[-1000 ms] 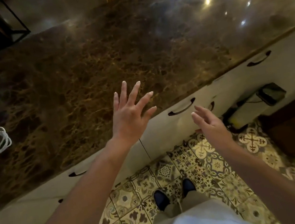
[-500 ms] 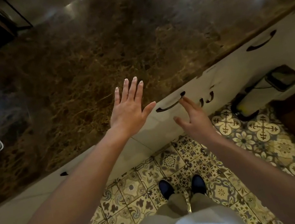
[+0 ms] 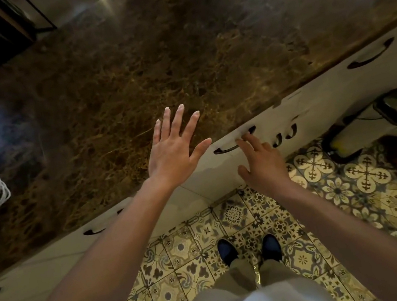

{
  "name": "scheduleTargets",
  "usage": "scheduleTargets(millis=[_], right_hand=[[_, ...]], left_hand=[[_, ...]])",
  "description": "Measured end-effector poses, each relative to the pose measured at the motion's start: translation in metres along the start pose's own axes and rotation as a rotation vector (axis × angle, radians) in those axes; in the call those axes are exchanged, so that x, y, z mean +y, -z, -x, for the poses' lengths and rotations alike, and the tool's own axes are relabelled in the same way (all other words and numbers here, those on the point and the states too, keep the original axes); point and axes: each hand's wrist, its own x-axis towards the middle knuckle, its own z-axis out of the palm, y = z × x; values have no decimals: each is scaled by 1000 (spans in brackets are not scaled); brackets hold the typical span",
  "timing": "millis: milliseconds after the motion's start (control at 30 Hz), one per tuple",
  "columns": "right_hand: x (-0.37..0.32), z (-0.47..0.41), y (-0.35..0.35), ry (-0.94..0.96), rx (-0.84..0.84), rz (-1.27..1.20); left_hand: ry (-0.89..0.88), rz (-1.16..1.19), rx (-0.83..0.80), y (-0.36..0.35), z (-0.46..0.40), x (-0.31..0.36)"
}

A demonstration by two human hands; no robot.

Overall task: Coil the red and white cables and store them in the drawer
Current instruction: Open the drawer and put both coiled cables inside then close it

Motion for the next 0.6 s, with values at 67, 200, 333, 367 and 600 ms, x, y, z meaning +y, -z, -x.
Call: scheduleTargets(millis=[67, 200, 333, 367, 600], right_hand=[[4, 2, 0, 11, 20, -13], [10, 9, -2, 6, 97, -159], [10, 23, 0, -157, 198, -623], [11, 28, 1, -191, 215, -693], [21, 70, -8, -286, 301, -793]], left_hand=[[17, 24, 1, 2, 0, 1], [35, 82, 19, 4, -1, 0], [44, 95, 21, 5, -1, 0], [45, 97, 21, 5, -1, -1], [40, 109, 25, 4, -2, -2]])
